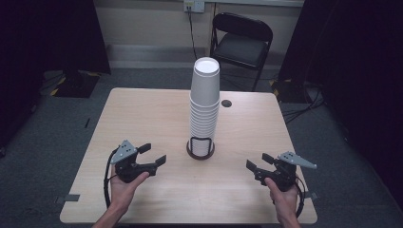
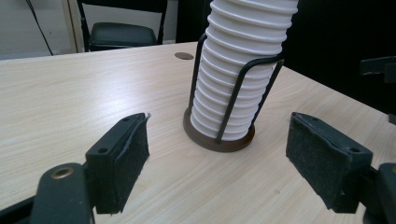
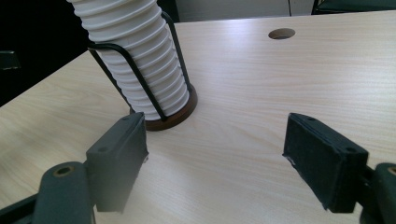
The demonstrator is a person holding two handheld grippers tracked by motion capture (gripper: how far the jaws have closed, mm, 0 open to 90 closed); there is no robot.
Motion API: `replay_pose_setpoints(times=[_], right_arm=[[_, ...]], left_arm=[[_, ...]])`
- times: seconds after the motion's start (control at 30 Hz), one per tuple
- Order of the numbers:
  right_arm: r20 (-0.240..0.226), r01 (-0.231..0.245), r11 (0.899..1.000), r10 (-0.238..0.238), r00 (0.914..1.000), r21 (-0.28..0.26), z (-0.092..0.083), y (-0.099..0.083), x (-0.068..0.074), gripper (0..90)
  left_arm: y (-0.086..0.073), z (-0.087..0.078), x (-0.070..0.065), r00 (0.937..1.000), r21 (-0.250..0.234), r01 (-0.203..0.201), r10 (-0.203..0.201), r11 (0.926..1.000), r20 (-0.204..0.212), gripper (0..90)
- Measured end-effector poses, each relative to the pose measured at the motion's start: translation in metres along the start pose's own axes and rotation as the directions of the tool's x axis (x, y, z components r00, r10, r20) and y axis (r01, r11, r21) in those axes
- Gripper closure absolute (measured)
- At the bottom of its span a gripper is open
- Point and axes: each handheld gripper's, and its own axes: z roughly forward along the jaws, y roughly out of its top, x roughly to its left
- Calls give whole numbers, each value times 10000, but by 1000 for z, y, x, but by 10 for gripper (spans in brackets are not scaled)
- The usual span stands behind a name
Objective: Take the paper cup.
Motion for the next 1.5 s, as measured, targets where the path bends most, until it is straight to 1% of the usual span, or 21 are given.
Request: replay_pose_setpoints(times=[0.1,0.13,0.23,0.27,0.33,0.4,0.43,0.5,0.57,0.63,0.83,0.93,0.97,1.03,1.07,1.13,1.23,1.3,1.4,1.5], right_arm=[[-10,12,10000,-12,10000,-1,0,0,0,209],[-144,-16,10000,15,9999,-66,1,1,1,200],[-217,-11,9999,9,9998,-120,2,3,3,194],[-367,64,9998,-70,9993,-187,2,6,6,176],[-453,108,9997,-117,9989,-213,3,9,9,166],[-515,146,9996,-158,9985,-234,3,11,11,156],[-598,221,9994,-238,9979,-282,3,13,15,146],[-640,264,9992,-283,9976,-292,3,13,17,143],[-838,305,9992,-325,9960,-254,4,16,23,141],[-876,383,9988,-407,9953,-295,4,19,26,141],[-970,289,9988,-326,9948,-386,5,25,27,142],[-1054,301,9986,-345,9938,-425,7,32,29,142],[-1106,291,9985,-342,9933,-469,7,34,30,142],[-1090,334,9984,-383,9933,-465,8,36,32,142],[-1166,344,9978,-408,9923,-562,9,41,35,142],[-1187,324,9978,-391,9922,-576,9,43,36,142],[-1271,417,9970,-497,9906,-646,11,49,39,142],[-1336,428,9964,-523,9897,-736,12,54,40,141],[-1231,606,9964,-676,9901,-600,14,65,43,143],[-1243,686,9952,-770,9893,-699,14,69,46,143]], left_arm=[[-1,2,-1,10000,31,-33,33,10000,62,209],[-1,2,-1,10000,31,-50,49,10000,85,208],[-2,2,-3,9999,73,-50,49,10000,100,208],[-2,2,-4,9999,59,-63,62,10000,142,208],[-2,1,-5,9998,18,-91,91,10000,187,208],[-2,0,-6,9995,99,-179,177,9998,272,208],[-2,0,-7,9994,98,-185,182,9998,286,207],[-1,-2,-8,9994,-7,-220,220,9998,284,208],[-1,-2,-8,9995,-51,-210,211,9998,240,207],[-1,-2,-7,9994,-12,-200,200,9998,268,208],[-2,-1,-5,9997,17,-104,103,9999,241,207],[-1,-1,-7,9994,34,-181,180,9998,299,206],[-1,-1,-7,9995,19,-185,184,9998,243,206],[-1,-1,-8,9995,30,-199,198,9998,247,206],[-1,-1,-8,9994,46,-198,196,9998,298,206],[-1,-1,-8,9994,18,-187,187,9998,289,206],[-1,-1,-7,9996,25,-162,162,9999,242,206],[-2,0,-7,9994,46,-179,178,9998,291,206],[-2,0,-7,9995,63,-153,151,9999,287,206],[-2,1,-7,9995,79,-180,178,9998,277,206]])
